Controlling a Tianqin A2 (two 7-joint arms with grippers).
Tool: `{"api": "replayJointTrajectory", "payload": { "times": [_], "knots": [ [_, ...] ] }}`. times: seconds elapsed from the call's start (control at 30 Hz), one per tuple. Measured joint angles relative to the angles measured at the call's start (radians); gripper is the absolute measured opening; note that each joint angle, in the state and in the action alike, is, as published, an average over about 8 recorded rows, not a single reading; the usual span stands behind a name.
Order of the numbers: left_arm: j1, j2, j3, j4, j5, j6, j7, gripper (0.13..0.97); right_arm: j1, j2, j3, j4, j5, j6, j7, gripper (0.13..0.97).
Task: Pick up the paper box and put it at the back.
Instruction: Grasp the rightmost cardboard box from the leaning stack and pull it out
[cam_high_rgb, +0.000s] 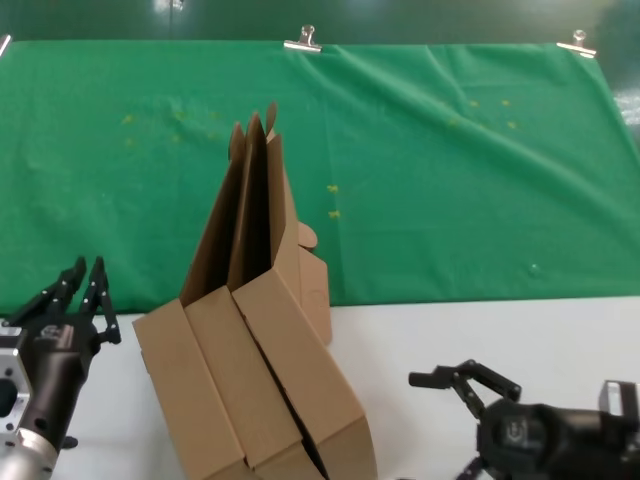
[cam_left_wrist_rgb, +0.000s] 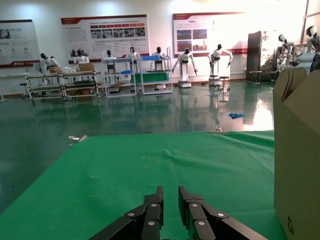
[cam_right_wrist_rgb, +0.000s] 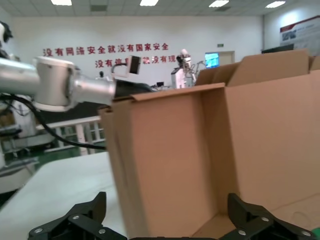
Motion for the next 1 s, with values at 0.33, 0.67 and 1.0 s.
{"api": "replayJointTrajectory", "payload": {
  "times": [0.33, 0.67, 1.0],
  "knots": [
    [0.000, 0.000, 0.000, 0.000, 0.000, 0.000, 0.000, 0.176, 0.135, -0.119, 0.048, -0.298, -0.112, -0.026, -0.164, 0.767],
    [0.000, 0.000, 0.000, 0.000, 0.000, 0.000, 0.000, 0.169, 0.152, -0.141, 0.035, -0.335, -0.162, -0.034, -0.175, 0.573],
    [0.000, 0.000, 0.000, 0.000, 0.000, 0.000, 0.000, 0.168, 0.155, -0.155, 0.019, -0.338, -0.175, -0.034, -0.181, 0.368]
  ]
}}
